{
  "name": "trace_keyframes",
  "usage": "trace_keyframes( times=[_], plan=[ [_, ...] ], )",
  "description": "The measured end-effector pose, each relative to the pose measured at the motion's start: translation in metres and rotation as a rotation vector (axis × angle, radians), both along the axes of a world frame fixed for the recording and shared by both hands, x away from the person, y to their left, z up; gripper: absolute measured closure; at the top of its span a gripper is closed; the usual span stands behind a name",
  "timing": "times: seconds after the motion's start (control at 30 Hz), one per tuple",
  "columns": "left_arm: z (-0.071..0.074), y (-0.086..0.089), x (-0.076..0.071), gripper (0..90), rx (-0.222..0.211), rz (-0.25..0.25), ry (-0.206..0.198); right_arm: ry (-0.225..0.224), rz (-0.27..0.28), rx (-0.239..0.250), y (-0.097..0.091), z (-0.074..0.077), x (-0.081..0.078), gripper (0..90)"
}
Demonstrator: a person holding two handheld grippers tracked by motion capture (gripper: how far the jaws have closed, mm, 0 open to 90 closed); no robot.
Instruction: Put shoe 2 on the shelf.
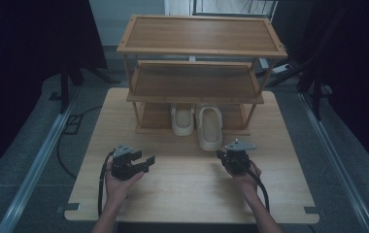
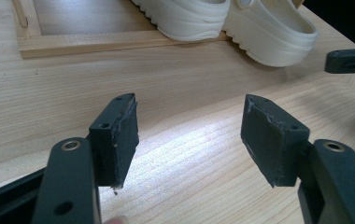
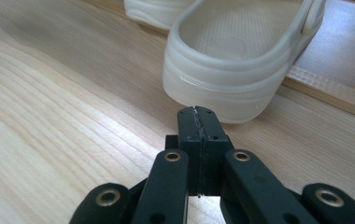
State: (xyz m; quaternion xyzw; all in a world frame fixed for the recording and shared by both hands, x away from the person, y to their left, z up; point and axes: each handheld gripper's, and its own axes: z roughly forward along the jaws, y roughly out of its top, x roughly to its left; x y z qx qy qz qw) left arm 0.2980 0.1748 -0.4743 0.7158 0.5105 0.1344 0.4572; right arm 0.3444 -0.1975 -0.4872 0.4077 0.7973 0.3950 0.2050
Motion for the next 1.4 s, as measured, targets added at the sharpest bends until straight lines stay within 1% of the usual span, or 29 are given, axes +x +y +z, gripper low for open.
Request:
trace_keyframes(
  times=[0.07,0.17,0.27,0.33,0.43,0.57,0.63,0.73,0.87,1.0,1.1,1.17,1.3,1.4],
  plan=[
    [0.0,0.001,0.0,37.0,0.002,0.004,0.002,-0.005,-0.016,-0.01,0.001,-0.001,0.004,89.9],
    [-0.001,0.002,0.001,37.0,0.0,0.004,0.003,-0.006,-0.032,-0.008,0.001,-0.003,0.01,89.8],
    [-0.001,0.001,0.001,37.0,0.0,0.004,0.002,0.005,-0.048,0.016,0.001,-0.004,0.016,89.8],
    [-0.001,0.0,0.001,37.0,0.003,0.003,0.005,0.009,-0.048,0.026,0.003,-0.004,0.018,89.8],
    [-0.002,-0.001,0.001,37.0,0.005,0.0,0.006,-0.006,-0.057,0.017,0.007,-0.002,0.021,89.8],
    [-0.003,-0.001,0.001,37.0,0.007,0.0,0.009,-0.007,-0.079,0.018,0.011,-0.002,0.028,89.8],
    [-0.003,0.0,0.001,37.0,0.006,0.001,0.008,-0.008,-0.09,0.031,0.012,-0.004,0.032,89.8],
    [-0.003,0.0,0.001,37.0,0.004,0.002,0.008,-0.005,-0.106,0.039,0.015,-0.004,0.039,89.7],
    [-0.004,0.001,0.002,37.0,0.004,0.003,0.01,-0.012,-0.126,0.05,0.02,-0.006,0.049,89.6],
    [-0.006,0.001,0.003,37.0,0.005,0.003,0.016,-0.004,-0.151,0.074,0.022,-0.007,0.058,89.0],
    [-0.007,0.0,0.004,37.0,0.01,0.0,0.022,-0.006,-0.153,0.086,0.024,-0.009,0.064,88.3],
    [-0.008,0.0,0.004,37.0,0.009,0.0,0.022,-0.015,-0.158,0.089,0.026,-0.01,0.068,88.4],
    [-0.007,0.0,0.004,37.0,0.007,0.004,0.021,-0.021,-0.168,0.102,0.027,-0.012,0.071,88.3],
    [-0.007,0.001,0.004,37.0,0.006,0.002,0.019,-0.027,-0.159,0.108,0.026,-0.013,0.072,87.0]
  ],
)
